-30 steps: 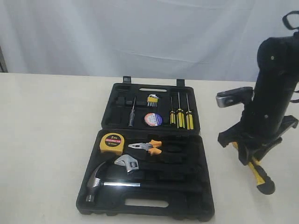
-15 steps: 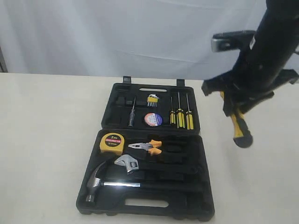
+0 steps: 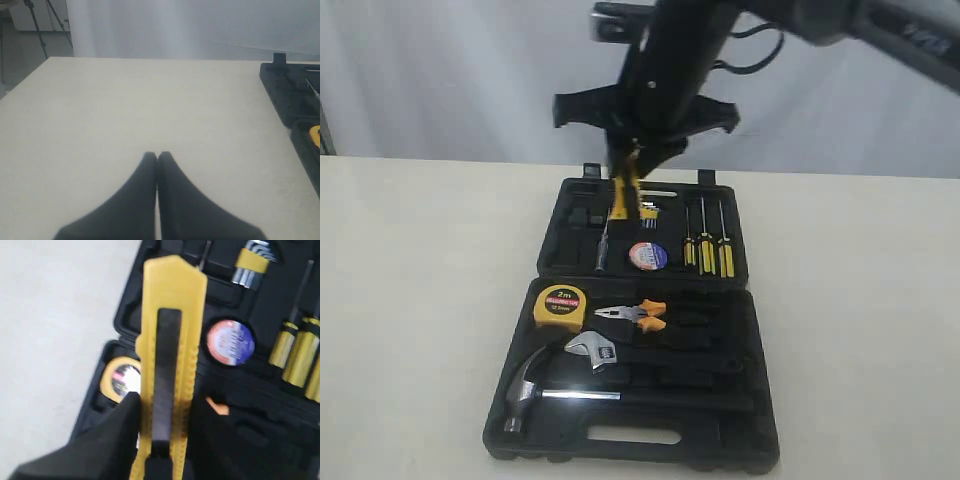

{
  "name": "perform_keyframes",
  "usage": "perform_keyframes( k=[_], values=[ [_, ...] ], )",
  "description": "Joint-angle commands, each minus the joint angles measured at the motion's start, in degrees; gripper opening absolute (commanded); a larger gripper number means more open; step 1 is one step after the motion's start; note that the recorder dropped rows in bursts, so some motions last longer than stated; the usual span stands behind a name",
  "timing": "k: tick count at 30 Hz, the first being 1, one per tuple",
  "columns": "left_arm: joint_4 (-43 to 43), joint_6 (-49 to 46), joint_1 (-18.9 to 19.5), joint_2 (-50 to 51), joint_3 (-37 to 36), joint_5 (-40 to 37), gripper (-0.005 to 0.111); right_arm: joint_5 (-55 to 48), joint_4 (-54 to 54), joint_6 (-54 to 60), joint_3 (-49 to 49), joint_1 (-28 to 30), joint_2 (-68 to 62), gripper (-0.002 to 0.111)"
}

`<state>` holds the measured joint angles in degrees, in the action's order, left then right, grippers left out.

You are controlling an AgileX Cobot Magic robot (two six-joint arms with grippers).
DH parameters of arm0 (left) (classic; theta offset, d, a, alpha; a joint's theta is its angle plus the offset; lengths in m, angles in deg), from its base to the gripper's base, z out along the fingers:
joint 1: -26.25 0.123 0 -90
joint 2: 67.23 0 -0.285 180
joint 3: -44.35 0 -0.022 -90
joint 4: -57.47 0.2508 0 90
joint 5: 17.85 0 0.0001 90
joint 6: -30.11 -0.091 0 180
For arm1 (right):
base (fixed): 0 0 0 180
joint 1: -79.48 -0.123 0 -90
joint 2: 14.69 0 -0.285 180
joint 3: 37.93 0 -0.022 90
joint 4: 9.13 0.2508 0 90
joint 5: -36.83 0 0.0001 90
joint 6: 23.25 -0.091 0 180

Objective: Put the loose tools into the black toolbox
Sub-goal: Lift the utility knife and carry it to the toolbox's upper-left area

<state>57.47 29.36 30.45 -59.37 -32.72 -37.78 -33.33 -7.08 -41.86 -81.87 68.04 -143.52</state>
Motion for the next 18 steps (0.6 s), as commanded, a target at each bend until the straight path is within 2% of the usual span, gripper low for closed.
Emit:
perform_keyframes(
  k=[1, 9, 12, 18],
  values=[
    [0.0, 0.3, -0.3, -0.1, -0.1, 0.3, 0.0, 0.2, 1.0, -1.9, -10.0, -2.9, -8.0, -0.001],
    [0.0, 0.3, -0.3, -0.1, -0.1, 0.3, 0.0, 0.2, -2.0, -6.3, -25.8, -3.7, -21.8, -0.001],
    [0.0, 0.3, -0.3, -0.1, -0.1, 0.3, 0.0, 0.2, -3.6, -7.9, -28.5, -3.7, -24.8, -0.001],
    [0.0, 0.3, -0.3, -0.1, -0.1, 0.3, 0.0, 7.9, -9.6, -11.1, -29.3, -4.1, -28.3, -0.001]
  ],
)
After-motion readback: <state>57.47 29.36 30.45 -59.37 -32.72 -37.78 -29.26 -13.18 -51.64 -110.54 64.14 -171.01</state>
